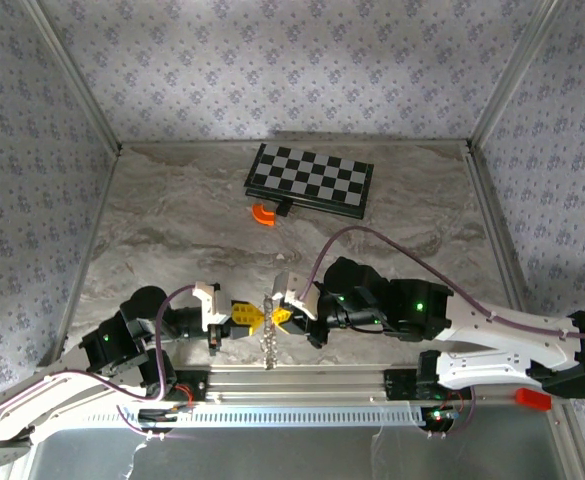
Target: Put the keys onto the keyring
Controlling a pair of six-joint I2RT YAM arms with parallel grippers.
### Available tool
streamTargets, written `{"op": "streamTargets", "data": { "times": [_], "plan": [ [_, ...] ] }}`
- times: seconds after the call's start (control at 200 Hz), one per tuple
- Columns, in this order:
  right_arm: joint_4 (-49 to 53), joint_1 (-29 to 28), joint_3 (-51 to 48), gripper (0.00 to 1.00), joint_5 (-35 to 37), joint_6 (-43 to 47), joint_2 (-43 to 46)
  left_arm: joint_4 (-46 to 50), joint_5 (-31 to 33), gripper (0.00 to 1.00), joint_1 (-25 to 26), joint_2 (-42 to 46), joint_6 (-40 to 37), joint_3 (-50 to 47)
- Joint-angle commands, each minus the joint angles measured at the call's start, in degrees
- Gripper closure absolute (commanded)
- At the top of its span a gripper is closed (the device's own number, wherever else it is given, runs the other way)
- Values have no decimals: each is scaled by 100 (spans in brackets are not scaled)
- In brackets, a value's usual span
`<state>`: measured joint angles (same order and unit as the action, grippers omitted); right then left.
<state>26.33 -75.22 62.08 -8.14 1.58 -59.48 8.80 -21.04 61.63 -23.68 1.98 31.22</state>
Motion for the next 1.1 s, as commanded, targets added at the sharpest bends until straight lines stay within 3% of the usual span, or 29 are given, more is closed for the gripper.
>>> {"op": "streamTargets", "data": {
  "times": [0.0,0.355,1.094],
  "plan": [
    [-85,-111,190,100,-75,178,-37,-247,39,100,40,17,-84,154],
    [-44,-257,225,100,75,322,-81,-212,40,100,42,22,-53,217],
    [-10,-836,-58,100,1389,800,16,-397,90,100,42,146,146,72]
  ]
}}
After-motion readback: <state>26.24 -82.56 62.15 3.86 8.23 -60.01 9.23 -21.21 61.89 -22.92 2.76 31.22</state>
